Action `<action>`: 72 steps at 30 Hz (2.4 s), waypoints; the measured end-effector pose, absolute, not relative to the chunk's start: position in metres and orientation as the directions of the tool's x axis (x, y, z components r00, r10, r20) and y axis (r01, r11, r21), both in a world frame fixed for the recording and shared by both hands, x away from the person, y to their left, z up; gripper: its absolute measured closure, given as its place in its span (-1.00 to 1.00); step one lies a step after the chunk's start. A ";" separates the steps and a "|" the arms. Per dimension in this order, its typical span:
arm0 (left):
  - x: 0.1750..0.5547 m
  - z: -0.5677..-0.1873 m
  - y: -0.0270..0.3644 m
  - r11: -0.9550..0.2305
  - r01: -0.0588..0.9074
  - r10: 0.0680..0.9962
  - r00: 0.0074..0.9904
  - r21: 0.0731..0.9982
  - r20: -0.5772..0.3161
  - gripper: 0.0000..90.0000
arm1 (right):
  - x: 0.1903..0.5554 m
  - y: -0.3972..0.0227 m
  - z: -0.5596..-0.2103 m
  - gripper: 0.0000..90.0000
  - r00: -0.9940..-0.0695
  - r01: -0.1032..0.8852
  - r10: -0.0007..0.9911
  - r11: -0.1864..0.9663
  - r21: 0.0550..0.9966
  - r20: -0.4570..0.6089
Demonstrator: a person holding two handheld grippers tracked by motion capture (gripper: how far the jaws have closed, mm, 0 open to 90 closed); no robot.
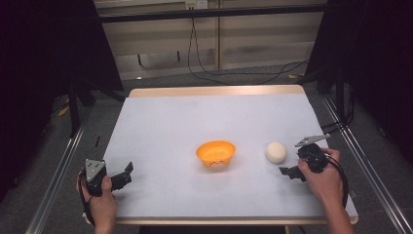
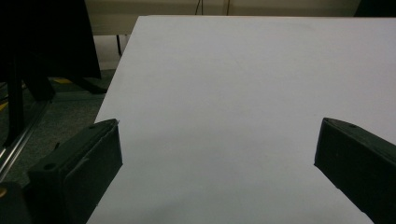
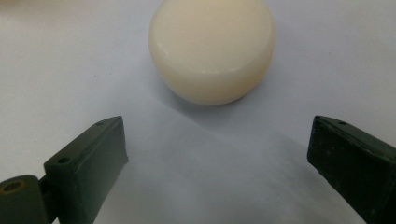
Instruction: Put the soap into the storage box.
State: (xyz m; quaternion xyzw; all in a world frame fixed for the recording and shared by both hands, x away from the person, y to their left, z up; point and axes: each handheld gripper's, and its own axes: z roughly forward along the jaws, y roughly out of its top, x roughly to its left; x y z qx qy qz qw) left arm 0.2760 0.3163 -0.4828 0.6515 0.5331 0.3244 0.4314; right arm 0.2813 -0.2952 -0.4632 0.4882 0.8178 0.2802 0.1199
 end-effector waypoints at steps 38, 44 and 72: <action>0.277 -0.483 0.313 -0.085 0.420 0.973 0.230 0.903 -0.016 -0.98 | 0.328 -0.268 -0.457 -0.58 -0.516 0.746 0.853 0.398 0.534 0.084; 0.277 -0.483 0.313 -0.089 0.423 0.972 0.234 0.902 -0.014 -0.98 | 0.333 -0.266 -0.461 -0.48 -0.505 0.755 0.859 0.389 0.527 0.089; 0.280 -0.483 0.312 -0.096 0.443 0.969 0.247 0.891 -0.019 -0.97 | 0.335 -0.266 -0.462 -0.47 -0.501 0.758 0.861 0.386 0.526 0.090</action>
